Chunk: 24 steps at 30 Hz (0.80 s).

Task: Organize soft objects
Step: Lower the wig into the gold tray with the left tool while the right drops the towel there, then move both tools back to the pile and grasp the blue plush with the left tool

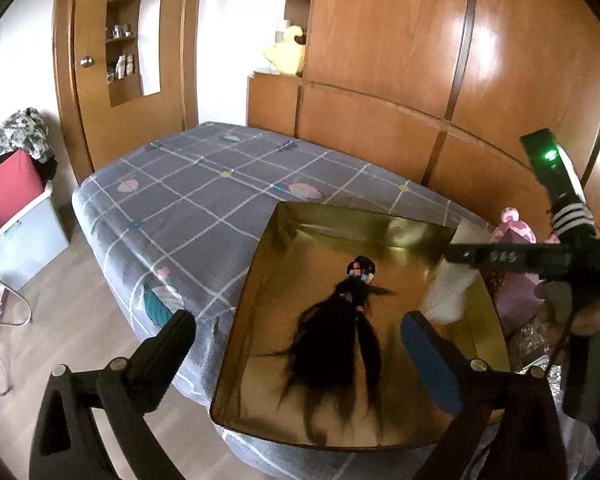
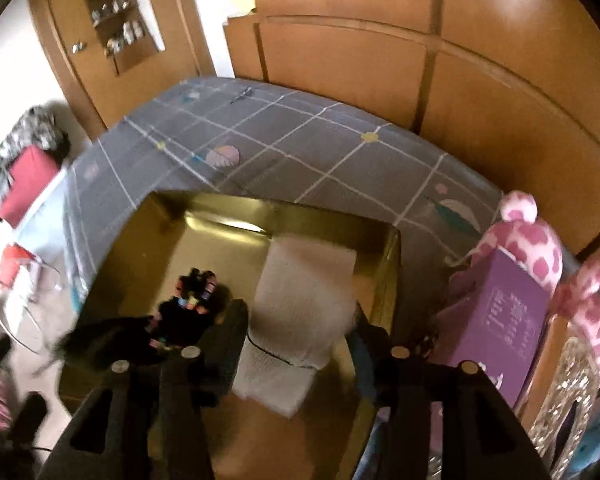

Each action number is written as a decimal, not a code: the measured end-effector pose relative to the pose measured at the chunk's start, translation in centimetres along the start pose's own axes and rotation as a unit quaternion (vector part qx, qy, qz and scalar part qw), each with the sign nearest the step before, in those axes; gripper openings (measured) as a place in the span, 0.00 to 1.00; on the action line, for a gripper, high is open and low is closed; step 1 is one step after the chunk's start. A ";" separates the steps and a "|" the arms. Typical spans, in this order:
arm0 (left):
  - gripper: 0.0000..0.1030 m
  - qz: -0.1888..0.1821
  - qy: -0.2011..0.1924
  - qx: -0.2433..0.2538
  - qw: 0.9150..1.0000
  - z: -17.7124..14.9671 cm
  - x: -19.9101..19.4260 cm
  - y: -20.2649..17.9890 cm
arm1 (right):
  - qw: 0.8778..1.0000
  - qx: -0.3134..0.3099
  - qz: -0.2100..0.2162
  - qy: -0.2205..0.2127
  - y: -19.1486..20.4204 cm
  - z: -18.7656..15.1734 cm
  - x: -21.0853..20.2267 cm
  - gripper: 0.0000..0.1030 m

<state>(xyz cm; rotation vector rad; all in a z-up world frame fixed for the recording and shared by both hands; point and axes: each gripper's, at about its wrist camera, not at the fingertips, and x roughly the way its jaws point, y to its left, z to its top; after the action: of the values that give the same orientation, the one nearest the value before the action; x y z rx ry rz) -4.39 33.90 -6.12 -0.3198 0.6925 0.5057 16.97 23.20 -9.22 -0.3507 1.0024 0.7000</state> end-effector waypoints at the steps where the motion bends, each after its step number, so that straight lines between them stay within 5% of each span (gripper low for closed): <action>1: 1.00 -0.002 -0.003 0.001 1.000 0.1 -0.2 -0.1 | 1.000 -0.004 -0.004 -0.002 0.3 -0.1 0.0 0.61; 3: 1.00 -0.002 -0.008 0.001 1.000 0.2 -0.4 -0.2 | 1.000 -0.010 -0.005 -0.013 0.4 -0.3 -0.5 0.73; 9: 1.00 0.012 -0.018 0.016 1.000 0.2 -1.1 -1.4 | 0.995 -0.021 -0.033 -0.093 0.4 -2.6 -5.3 0.73; 17: 1.00 0.017 -0.031 0.051 0.998 -0.6 -2.2 -3.9 | 0.955 -0.033 -0.136 -0.262 0.9 -7.6 -13.5 0.79; 21: 1.00 -0.001 -0.034 0.062 0.997 -1.1 -2.8 -5.4 | 0.973 0.015 -0.089 -0.214 -1.1 -9.1 -13.3 0.79; 24: 1.00 -0.013 -0.059 0.087 0.994 -1.8 -3.6 -6.9 | 0.973 0.043 -0.081 -0.214 -2.4 -10.6 -13.8 0.79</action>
<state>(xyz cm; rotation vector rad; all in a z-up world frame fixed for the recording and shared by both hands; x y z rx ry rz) -3.96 26.19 -4.23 -0.1337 0.6121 0.4328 6.98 10.27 -2.80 -0.1902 0.5842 0.5515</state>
